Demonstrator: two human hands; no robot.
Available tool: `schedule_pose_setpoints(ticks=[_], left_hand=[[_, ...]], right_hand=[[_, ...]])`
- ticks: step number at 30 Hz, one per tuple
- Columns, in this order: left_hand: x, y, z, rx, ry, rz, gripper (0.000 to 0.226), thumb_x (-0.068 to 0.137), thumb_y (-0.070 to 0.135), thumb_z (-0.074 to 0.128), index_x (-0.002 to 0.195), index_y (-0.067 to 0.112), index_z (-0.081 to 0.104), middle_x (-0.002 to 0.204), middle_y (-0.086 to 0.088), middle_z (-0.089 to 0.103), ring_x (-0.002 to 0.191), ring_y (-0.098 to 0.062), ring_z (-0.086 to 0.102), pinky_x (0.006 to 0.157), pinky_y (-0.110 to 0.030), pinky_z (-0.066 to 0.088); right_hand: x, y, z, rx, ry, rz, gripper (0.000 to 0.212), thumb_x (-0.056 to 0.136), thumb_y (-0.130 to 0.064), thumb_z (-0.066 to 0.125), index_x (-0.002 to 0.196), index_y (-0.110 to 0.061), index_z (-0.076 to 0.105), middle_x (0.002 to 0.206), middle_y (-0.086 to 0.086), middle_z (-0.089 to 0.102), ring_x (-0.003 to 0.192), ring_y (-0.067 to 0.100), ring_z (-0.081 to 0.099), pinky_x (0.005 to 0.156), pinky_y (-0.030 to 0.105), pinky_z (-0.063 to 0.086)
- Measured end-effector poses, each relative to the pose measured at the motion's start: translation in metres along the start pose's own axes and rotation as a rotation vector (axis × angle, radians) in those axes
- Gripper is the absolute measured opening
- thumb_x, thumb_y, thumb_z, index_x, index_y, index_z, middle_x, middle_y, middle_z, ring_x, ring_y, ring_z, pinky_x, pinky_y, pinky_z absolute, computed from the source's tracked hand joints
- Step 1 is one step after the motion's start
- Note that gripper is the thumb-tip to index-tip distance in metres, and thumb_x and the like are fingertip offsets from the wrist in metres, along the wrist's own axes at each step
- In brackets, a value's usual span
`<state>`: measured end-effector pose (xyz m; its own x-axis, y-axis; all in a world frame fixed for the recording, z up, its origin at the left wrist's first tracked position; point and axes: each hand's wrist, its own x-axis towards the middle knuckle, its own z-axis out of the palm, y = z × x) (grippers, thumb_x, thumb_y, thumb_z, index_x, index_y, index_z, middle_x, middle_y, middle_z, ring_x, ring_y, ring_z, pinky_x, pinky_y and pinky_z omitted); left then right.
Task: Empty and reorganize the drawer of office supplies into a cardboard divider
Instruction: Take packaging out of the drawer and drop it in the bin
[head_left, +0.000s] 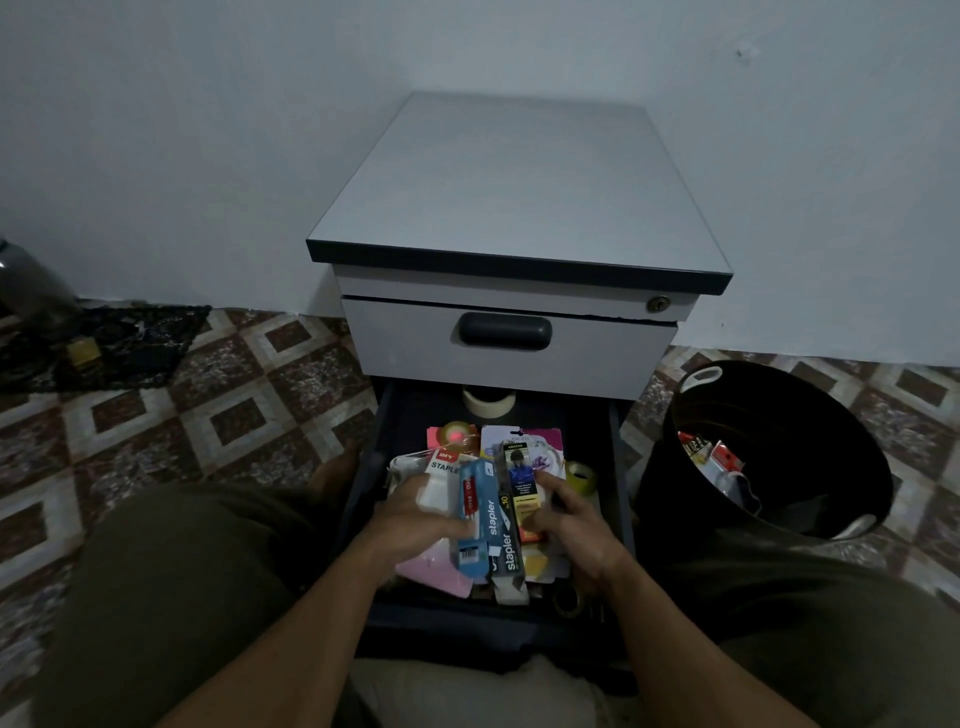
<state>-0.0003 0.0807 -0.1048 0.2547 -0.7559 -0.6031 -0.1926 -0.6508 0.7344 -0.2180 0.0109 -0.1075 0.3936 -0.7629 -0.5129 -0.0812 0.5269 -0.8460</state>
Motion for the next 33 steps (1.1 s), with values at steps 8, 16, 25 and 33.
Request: schedule_pose_setpoints(ticks=[8, 16, 25, 33], left_hand=[[-0.014, 0.015, -0.010, -0.084, 0.044, 0.079, 0.085, 0.057, 0.025, 0.094, 0.132, 0.029, 0.053, 0.125, 0.007, 0.059, 0.110, -0.013, 0.058, 0.095, -0.037, 0.051], [-0.004, 0.046, -0.039, -0.091, -0.062, 0.158, 0.099, 0.046, 0.045, 0.096, 0.135, 0.037, 0.052, 0.128, -0.002, 0.062, 0.115, -0.022, 0.060, 0.104, -0.046, 0.044], [0.002, 0.050, -0.041, -0.092, -0.164, 0.146, 0.113, 0.040, 0.042, 0.099, 0.140, 0.042, 0.047, 0.135, -0.003, 0.059, 0.122, -0.026, 0.057, 0.107, -0.051, 0.043], [-0.010, 0.029, -0.030, -0.101, -0.363, -0.054, 0.095, 0.071, 0.010, 0.086, 0.148, 0.037, 0.038, 0.158, 0.006, 0.029, 0.136, -0.020, 0.031, 0.091, -0.034, 0.038]], right_hand=[[0.002, -0.004, -0.001, 0.054, -0.045, 0.029, 0.061, 0.084, 0.007, 0.061, 0.136, -0.024, 0.053, 0.118, 0.019, 0.068, 0.107, 0.042, 0.066, 0.094, 0.063, 0.050], [0.006, -0.028, -0.004, 0.177, -0.091, -0.020, 0.058, 0.083, 0.006, 0.059, 0.132, -0.026, 0.058, 0.117, 0.022, 0.069, 0.103, 0.046, 0.060, 0.095, 0.064, 0.044], [0.001, -0.032, -0.006, 0.189, -0.114, -0.016, 0.055, 0.086, 0.010, 0.055, 0.131, -0.022, 0.057, 0.114, 0.020, 0.070, 0.096, 0.035, 0.070, 0.085, 0.055, 0.056], [-0.001, 0.001, 0.003, 0.075, -0.089, 0.100, 0.073, 0.073, 0.001, 0.066, 0.139, -0.029, 0.053, 0.124, 0.015, 0.067, 0.106, 0.037, 0.068, 0.093, 0.056, 0.053]])
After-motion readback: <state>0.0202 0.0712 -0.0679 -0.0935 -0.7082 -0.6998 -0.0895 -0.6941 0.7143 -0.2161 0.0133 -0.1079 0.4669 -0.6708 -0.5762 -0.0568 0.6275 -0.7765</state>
